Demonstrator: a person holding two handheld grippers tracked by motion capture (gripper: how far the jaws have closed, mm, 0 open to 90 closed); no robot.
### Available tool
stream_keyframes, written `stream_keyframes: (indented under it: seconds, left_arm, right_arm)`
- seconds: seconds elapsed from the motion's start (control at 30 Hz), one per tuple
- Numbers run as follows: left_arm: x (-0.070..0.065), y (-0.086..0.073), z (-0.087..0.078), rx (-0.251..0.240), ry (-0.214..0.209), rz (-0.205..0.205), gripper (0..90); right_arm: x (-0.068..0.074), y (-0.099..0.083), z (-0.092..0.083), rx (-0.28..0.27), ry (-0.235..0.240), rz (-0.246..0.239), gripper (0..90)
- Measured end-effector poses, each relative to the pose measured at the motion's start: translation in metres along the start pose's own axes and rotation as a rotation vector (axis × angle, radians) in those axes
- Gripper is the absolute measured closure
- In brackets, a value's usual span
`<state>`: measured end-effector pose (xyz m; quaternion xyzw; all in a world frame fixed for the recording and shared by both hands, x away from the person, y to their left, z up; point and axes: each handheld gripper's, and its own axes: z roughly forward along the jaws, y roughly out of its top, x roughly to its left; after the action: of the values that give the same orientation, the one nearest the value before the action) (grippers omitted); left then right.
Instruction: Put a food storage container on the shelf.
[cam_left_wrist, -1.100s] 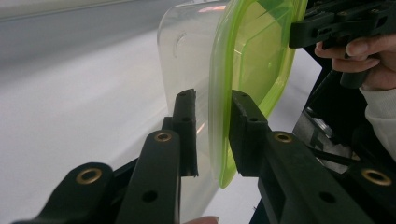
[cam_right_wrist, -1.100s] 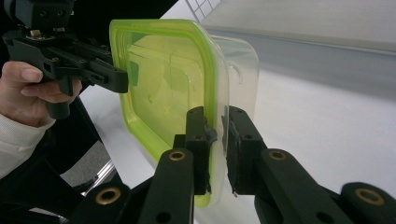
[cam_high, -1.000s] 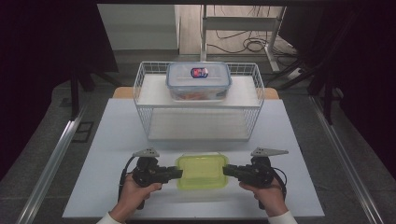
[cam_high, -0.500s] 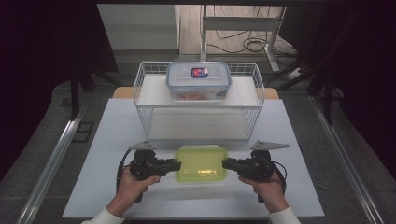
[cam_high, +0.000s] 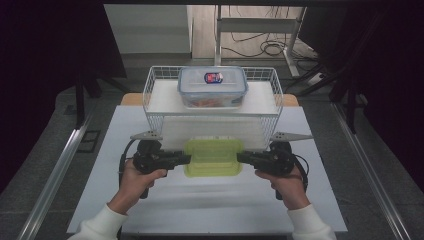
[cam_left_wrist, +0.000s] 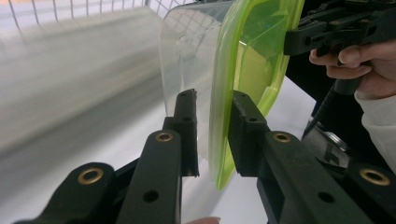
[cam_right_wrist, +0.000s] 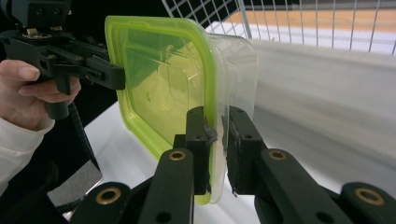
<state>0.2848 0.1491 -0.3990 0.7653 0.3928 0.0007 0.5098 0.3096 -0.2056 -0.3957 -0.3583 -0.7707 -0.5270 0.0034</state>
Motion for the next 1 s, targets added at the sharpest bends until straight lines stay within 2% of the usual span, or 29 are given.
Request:
stream_keyframes:
  seconds: [0.4, 0.5, 0.67, 1.0]
  left_arm:
    - [-0.004, 0.042, -0.019, -0.044, 0.011, 0.05, 74.9]
    - [-0.006, 0.052, -0.024, -0.055, 0.013, 0.056, 74.8]
    - [-0.008, 0.07, -0.029, -0.068, 0.036, 0.07, 74.9]
    - [-0.012, 0.101, -0.04, -0.091, 0.042, 0.105, 75.0]
  right_arm:
    - [0.006, 0.045, -0.009, -0.031, -0.016, -0.057, 80.1]
    - [0.007, 0.06, -0.01, -0.033, -0.007, -0.055, 80.0]
    - [0.005, 0.073, -0.011, -0.037, -0.016, -0.064, 80.0]
    - [0.011, 0.106, -0.021, -0.054, -0.024, -0.083, 80.0]
